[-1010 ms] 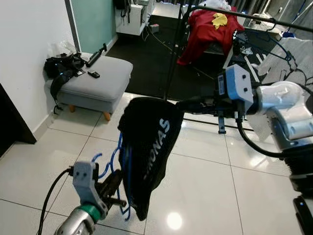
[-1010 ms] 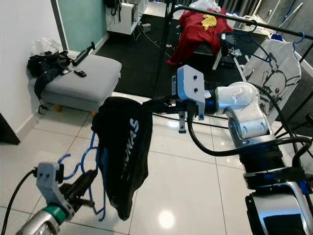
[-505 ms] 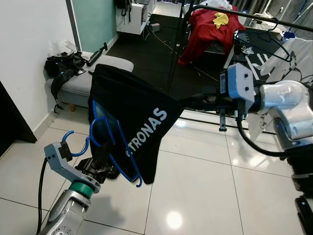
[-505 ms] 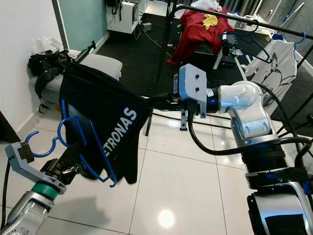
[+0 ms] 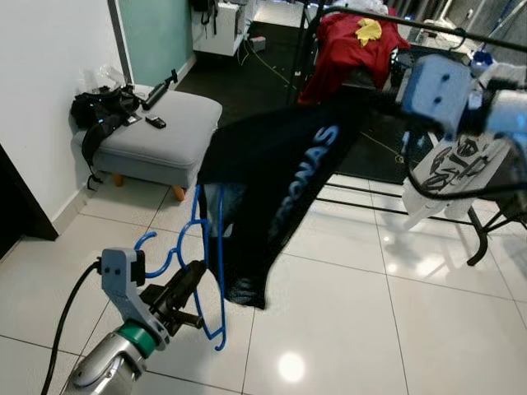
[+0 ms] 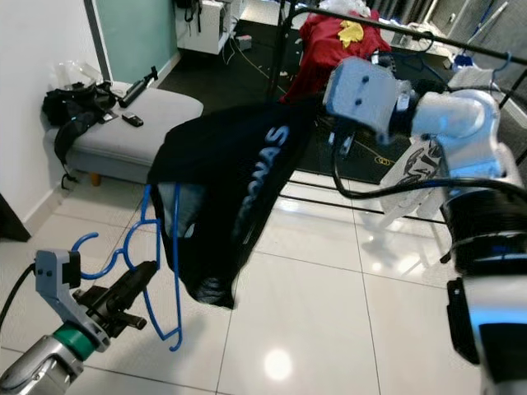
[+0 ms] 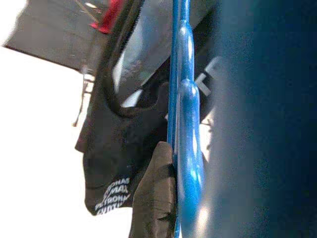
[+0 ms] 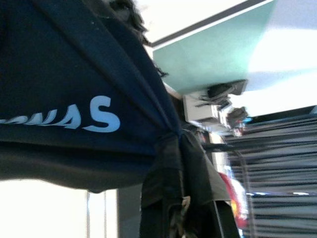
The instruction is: Hang hanger
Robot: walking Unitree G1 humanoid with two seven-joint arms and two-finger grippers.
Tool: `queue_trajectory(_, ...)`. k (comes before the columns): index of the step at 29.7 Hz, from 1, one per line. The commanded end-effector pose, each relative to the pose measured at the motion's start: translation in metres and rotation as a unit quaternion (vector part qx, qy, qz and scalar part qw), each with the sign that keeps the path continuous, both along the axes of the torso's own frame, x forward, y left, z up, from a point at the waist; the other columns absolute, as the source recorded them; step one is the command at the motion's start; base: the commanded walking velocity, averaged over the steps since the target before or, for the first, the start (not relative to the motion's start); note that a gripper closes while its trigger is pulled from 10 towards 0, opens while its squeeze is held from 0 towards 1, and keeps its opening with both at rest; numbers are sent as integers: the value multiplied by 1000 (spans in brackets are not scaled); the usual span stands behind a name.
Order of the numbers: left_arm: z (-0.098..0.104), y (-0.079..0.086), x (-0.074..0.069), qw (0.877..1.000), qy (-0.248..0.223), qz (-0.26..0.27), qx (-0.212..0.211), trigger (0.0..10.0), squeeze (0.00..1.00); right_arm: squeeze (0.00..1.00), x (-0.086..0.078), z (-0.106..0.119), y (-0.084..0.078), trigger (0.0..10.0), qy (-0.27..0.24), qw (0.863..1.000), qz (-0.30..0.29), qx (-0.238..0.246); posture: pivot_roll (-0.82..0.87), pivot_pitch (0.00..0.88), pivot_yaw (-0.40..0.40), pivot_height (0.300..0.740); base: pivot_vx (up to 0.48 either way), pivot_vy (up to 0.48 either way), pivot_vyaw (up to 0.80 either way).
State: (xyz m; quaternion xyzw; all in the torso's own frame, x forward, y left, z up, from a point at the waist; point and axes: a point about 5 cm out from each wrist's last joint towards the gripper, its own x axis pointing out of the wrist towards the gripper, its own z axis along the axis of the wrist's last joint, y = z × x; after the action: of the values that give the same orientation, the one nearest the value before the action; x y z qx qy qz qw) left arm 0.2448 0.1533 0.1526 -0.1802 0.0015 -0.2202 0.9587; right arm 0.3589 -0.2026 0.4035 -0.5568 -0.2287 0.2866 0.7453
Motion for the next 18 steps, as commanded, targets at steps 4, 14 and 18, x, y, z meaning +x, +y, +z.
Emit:
queue_trajectory(4,8,-17,-4,998,-12,-49,-33,10000,0,0,7,-8,2,10000,-13,999,-20,-33,-99,100,-44,740,0,0,0)
queue_trajectory(14,43,-35,9,987,-71,-57,-133,10000,0,0,19,-6,9,10000,-88,993,-64,-44,-92,96,-63,740,0,0,0)
queue_trajectory(18,50,-40,12,986,-84,-61,-131,10000,0,0,21,-6,12,10000,-102,992,-67,-43,-94,95,-63,740,0,0,0)
